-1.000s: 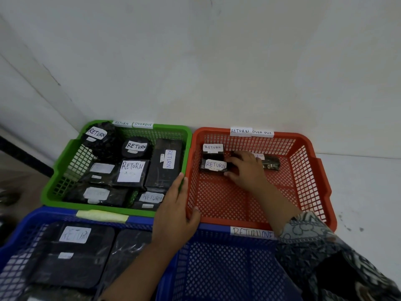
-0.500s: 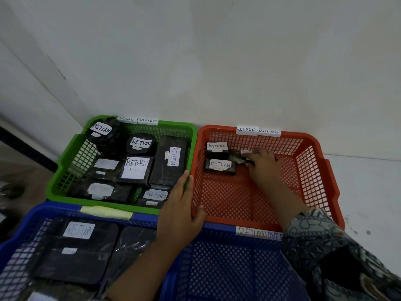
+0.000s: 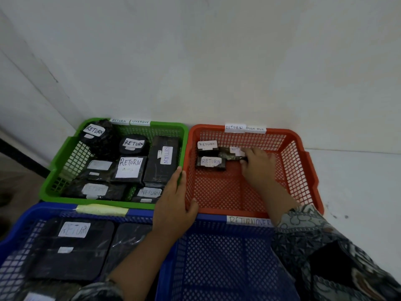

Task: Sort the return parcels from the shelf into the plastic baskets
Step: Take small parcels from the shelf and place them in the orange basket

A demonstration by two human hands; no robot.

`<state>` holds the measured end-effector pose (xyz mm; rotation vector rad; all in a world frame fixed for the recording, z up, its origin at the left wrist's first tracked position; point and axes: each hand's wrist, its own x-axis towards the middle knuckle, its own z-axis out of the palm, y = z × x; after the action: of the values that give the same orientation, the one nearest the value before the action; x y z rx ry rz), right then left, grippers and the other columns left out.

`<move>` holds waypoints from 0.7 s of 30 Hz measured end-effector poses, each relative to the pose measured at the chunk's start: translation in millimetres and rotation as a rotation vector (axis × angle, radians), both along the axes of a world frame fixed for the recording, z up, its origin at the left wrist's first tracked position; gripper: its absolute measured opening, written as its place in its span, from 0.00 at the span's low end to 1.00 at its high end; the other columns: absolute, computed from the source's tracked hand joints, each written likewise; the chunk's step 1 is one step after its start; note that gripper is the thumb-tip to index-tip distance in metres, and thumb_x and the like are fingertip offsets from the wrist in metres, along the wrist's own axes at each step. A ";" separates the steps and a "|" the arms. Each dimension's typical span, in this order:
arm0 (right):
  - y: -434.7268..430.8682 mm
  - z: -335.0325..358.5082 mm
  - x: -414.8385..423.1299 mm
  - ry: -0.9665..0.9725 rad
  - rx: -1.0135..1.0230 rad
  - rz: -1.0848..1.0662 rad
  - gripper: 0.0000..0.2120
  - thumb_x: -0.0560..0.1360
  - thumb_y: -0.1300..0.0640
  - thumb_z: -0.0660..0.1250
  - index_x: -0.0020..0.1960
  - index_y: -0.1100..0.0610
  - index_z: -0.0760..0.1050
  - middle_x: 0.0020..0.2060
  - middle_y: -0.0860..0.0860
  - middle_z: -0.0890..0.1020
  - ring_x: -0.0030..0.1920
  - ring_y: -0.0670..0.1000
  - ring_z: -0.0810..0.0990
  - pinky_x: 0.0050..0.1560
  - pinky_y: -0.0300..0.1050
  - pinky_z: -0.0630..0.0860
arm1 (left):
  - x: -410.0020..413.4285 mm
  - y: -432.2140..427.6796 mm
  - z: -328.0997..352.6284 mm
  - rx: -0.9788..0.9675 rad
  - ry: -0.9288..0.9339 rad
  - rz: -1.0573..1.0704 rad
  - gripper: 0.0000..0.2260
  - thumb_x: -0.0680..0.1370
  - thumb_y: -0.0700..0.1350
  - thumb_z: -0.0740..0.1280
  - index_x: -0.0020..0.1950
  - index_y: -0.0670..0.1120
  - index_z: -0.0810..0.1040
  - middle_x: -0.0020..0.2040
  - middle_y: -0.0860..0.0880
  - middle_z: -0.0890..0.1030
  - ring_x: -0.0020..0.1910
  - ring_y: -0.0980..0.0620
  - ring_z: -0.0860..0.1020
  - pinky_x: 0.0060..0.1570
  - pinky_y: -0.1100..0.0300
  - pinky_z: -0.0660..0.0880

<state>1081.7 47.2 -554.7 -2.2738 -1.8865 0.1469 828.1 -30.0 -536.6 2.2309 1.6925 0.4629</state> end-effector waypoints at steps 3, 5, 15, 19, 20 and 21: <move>-16.9 24.5 -4.6 -0.004 0.011 0.005 0.20 0.78 0.51 0.59 0.70 0.51 0.67 0.67 0.51 0.72 0.69 0.53 0.67 0.72 0.62 0.54 | -2.3 1.5 9.3 -0.029 0.016 -0.040 0.34 0.75 0.56 0.56 0.76 0.41 0.53 0.77 0.47 0.53 0.74 0.48 0.58 0.65 0.54 0.68; -29.3 43.2 -7.6 -0.023 0.037 0.005 0.20 0.79 0.52 0.58 0.70 0.51 0.67 0.67 0.51 0.72 0.69 0.52 0.67 0.72 0.61 0.56 | -6.8 5.5 20.8 -0.036 0.073 -0.080 0.33 0.76 0.56 0.56 0.76 0.41 0.54 0.76 0.45 0.56 0.75 0.47 0.55 0.72 0.52 0.58; -109.7 121.8 -100.4 -0.076 0.158 0.006 0.22 0.79 0.51 0.58 0.72 0.53 0.64 0.71 0.53 0.68 0.72 0.54 0.63 0.72 0.58 0.58 | -89.1 -52.8 85.8 0.126 0.120 -0.174 0.30 0.78 0.54 0.59 0.76 0.43 0.55 0.75 0.47 0.60 0.75 0.48 0.53 0.72 0.52 0.55; -151.2 140.5 -178.9 -0.042 0.260 0.062 0.22 0.79 0.50 0.59 0.71 0.53 0.66 0.68 0.53 0.71 0.69 0.54 0.67 0.69 0.56 0.63 | -157.6 -97.1 93.1 0.153 0.140 -0.197 0.30 0.78 0.54 0.59 0.76 0.44 0.55 0.75 0.48 0.59 0.75 0.48 0.53 0.72 0.53 0.55; -160.9 144.9 -200.3 -0.024 0.288 0.074 0.21 0.78 0.51 0.60 0.71 0.53 0.67 0.68 0.52 0.72 0.69 0.54 0.67 0.69 0.55 0.64 | -176.3 -108.1 94.2 0.165 0.147 -0.200 0.30 0.77 0.54 0.60 0.76 0.44 0.55 0.75 0.48 0.59 0.75 0.48 0.54 0.72 0.53 0.55; -170.2 149.1 -222.0 -0.005 0.315 0.086 0.21 0.78 0.51 0.61 0.70 0.54 0.67 0.67 0.52 0.72 0.69 0.54 0.67 0.68 0.55 0.64 | -195.2 -119.3 95.8 0.182 0.156 -0.199 0.30 0.77 0.54 0.60 0.76 0.44 0.56 0.75 0.48 0.60 0.75 0.48 0.54 0.72 0.53 0.56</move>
<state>859.7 -122.9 -405.6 -1.9884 -1.8584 -0.1352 632.9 -149.3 -440.7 2.5967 1.5305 0.4184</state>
